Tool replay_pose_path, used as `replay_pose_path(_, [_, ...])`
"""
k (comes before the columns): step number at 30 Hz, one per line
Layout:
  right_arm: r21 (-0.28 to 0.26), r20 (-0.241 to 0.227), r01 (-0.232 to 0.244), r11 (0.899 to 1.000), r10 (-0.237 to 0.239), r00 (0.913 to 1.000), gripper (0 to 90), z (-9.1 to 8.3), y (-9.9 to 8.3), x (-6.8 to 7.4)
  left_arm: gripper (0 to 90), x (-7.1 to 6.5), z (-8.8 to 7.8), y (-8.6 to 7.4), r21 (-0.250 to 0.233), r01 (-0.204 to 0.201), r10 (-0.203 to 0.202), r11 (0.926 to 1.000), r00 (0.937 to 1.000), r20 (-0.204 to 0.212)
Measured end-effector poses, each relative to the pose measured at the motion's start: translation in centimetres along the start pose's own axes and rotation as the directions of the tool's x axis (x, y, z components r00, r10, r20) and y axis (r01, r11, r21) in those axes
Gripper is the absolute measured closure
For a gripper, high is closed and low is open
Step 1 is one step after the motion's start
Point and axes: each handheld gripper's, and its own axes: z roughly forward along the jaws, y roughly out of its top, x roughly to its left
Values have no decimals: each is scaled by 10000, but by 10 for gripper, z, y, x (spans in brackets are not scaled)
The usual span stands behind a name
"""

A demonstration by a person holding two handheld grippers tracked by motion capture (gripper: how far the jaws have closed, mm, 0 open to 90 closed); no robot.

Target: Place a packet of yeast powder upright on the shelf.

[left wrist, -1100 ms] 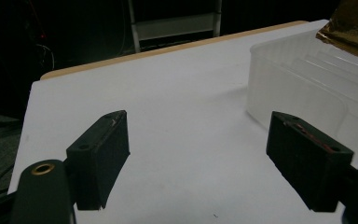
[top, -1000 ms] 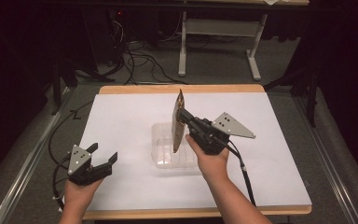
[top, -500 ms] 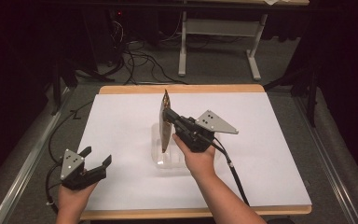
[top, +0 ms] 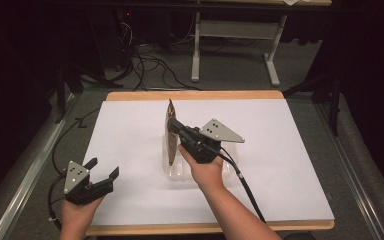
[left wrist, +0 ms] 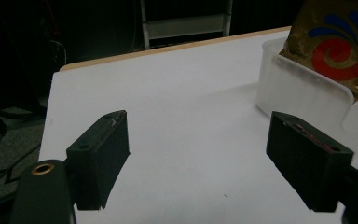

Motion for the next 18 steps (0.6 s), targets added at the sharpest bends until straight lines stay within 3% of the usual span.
replay_pose_path(18, [404,39,71,9992,-72,10000,900,8,-15,3,218,0,0,0,-69,24,-24,10000,10000,39])
